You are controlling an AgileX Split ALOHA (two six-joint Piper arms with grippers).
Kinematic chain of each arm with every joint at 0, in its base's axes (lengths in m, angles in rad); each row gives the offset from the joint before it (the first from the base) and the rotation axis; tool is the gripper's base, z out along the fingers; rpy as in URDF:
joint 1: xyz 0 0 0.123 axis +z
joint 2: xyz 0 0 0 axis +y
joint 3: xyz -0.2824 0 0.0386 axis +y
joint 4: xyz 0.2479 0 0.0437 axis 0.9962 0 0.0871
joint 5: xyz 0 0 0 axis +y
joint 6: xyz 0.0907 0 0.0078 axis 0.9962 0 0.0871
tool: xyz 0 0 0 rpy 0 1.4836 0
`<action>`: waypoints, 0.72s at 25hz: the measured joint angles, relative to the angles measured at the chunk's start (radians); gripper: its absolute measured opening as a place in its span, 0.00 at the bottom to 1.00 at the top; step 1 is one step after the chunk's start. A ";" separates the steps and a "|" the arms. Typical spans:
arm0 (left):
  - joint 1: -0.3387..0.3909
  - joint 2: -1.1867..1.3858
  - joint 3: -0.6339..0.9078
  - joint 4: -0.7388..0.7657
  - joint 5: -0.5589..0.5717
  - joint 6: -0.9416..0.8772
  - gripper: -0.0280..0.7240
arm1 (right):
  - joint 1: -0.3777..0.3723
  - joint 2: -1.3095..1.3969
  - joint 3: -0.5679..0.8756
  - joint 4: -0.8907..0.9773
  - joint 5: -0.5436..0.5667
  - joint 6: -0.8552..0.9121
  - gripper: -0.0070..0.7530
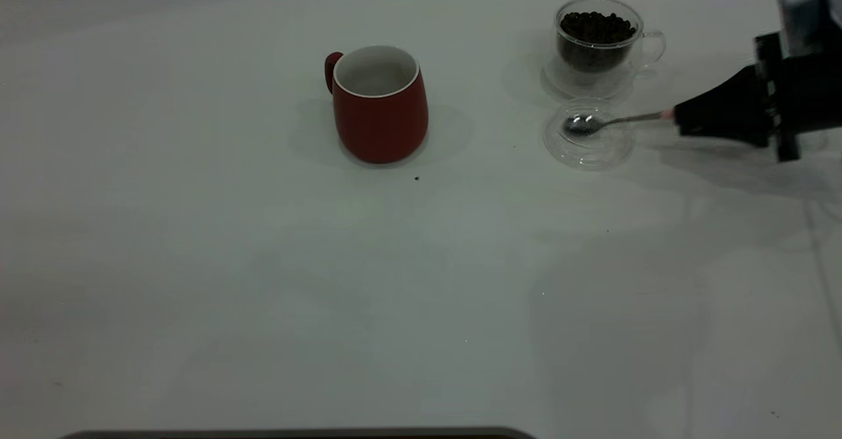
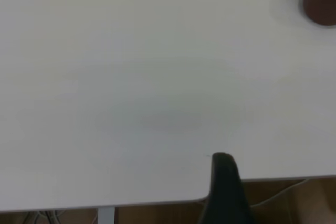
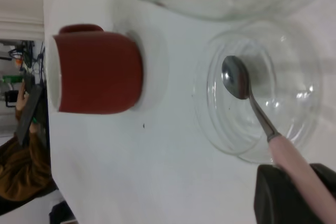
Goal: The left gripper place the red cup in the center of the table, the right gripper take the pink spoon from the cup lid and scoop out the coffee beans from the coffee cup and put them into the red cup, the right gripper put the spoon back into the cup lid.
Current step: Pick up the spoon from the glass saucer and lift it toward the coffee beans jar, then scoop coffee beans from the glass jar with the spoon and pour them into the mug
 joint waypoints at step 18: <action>0.000 0.000 0.000 0.000 0.000 0.001 0.82 | 0.072 -0.205 -0.184 -0.068 -0.027 0.205 0.14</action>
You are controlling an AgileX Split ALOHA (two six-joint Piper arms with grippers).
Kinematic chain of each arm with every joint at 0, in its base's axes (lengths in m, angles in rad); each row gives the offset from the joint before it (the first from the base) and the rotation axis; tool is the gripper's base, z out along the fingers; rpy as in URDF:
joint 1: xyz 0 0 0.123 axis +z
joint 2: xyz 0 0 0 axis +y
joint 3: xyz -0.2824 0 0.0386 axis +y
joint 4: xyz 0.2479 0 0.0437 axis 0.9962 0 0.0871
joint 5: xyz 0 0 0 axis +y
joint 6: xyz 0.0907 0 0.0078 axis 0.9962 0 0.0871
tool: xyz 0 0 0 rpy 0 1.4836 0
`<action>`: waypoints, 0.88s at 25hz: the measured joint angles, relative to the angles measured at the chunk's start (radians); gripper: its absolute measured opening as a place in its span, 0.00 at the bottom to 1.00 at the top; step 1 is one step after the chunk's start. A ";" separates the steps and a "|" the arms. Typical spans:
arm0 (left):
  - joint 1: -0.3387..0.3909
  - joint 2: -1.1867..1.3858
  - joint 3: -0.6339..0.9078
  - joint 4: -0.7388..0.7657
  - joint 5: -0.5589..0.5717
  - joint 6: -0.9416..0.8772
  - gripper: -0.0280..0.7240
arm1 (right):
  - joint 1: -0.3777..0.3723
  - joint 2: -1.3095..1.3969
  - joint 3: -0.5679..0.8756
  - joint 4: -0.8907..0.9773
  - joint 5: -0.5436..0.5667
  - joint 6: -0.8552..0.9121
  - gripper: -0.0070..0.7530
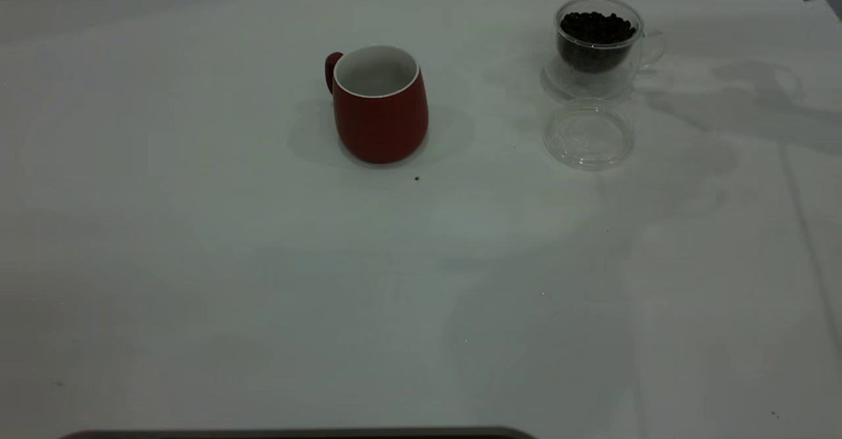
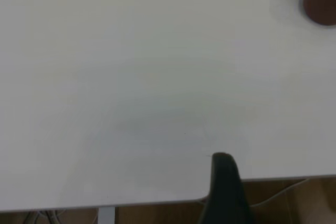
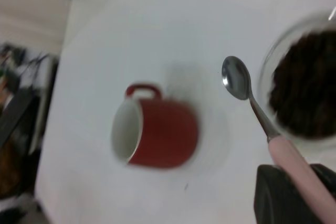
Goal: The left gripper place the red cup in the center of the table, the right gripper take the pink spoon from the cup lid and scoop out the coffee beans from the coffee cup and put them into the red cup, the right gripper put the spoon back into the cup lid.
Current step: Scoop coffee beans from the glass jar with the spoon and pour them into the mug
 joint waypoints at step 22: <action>0.000 0.000 0.000 0.000 0.000 -0.001 0.82 | 0.006 0.117 -0.014 0.015 -0.073 0.043 0.14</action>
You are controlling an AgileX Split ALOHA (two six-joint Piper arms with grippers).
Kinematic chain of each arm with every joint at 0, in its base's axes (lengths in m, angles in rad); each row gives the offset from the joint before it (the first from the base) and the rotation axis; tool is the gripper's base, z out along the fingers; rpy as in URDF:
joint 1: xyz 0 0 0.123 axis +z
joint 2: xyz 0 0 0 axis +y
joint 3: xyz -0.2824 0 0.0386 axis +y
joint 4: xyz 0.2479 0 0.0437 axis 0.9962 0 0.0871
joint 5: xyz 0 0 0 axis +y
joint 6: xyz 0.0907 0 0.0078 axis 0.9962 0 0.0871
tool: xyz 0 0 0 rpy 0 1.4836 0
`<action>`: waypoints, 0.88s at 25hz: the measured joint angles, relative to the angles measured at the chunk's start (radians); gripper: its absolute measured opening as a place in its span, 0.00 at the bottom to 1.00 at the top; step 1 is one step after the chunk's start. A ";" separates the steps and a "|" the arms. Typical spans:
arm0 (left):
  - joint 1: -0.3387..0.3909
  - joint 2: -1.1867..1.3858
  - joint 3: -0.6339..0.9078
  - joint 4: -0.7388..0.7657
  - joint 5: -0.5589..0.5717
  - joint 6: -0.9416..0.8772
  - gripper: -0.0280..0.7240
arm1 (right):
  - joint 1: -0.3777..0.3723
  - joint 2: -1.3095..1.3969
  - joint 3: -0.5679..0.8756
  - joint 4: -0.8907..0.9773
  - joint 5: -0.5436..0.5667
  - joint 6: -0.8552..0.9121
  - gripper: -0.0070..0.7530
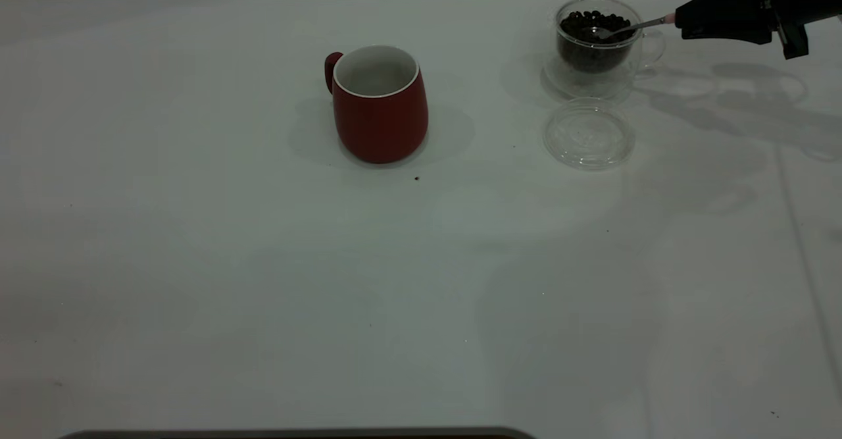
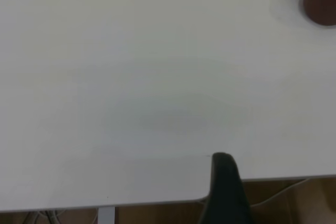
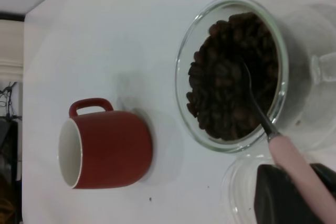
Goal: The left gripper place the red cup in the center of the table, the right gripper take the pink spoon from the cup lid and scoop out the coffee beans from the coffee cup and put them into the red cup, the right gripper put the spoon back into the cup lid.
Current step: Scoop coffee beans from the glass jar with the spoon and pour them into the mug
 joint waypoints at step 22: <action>0.000 0.000 0.000 0.000 0.000 0.000 0.82 | -0.032 0.000 0.000 0.014 0.088 0.182 0.14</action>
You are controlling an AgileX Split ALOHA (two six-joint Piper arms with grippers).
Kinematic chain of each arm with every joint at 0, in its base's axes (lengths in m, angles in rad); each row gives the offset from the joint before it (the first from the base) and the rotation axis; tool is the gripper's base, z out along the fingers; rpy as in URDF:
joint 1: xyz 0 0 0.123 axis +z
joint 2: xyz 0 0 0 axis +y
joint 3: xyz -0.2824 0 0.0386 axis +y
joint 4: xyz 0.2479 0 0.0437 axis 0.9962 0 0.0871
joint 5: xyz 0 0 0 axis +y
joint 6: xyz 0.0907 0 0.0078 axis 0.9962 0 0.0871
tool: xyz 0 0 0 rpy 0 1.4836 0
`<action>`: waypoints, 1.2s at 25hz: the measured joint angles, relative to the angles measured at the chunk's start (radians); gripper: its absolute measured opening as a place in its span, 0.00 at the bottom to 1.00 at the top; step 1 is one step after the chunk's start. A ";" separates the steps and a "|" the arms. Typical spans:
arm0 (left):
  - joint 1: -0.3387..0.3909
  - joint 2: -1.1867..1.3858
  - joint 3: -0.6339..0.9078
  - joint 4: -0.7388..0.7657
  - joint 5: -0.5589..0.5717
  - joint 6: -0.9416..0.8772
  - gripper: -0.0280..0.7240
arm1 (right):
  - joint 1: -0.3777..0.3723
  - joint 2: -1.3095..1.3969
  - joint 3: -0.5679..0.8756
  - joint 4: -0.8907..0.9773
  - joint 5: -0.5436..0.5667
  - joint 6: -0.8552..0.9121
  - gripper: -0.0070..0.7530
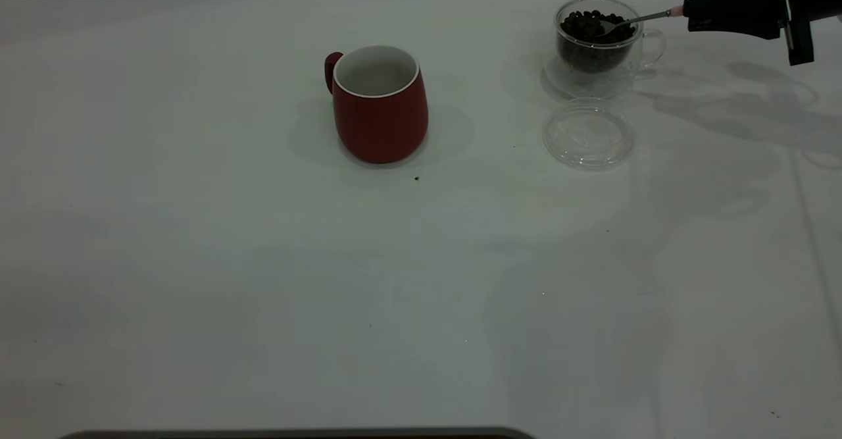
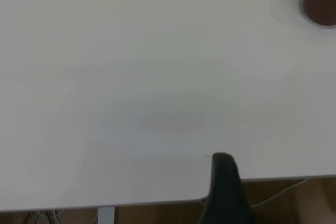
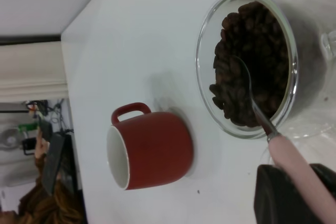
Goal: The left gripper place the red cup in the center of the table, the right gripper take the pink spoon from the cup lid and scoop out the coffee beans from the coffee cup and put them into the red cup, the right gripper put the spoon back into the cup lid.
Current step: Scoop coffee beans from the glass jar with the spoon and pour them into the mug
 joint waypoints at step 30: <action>0.000 0.000 0.000 0.000 0.000 0.001 0.82 | 0.189 -0.016 0.000 0.136 0.077 0.042 0.14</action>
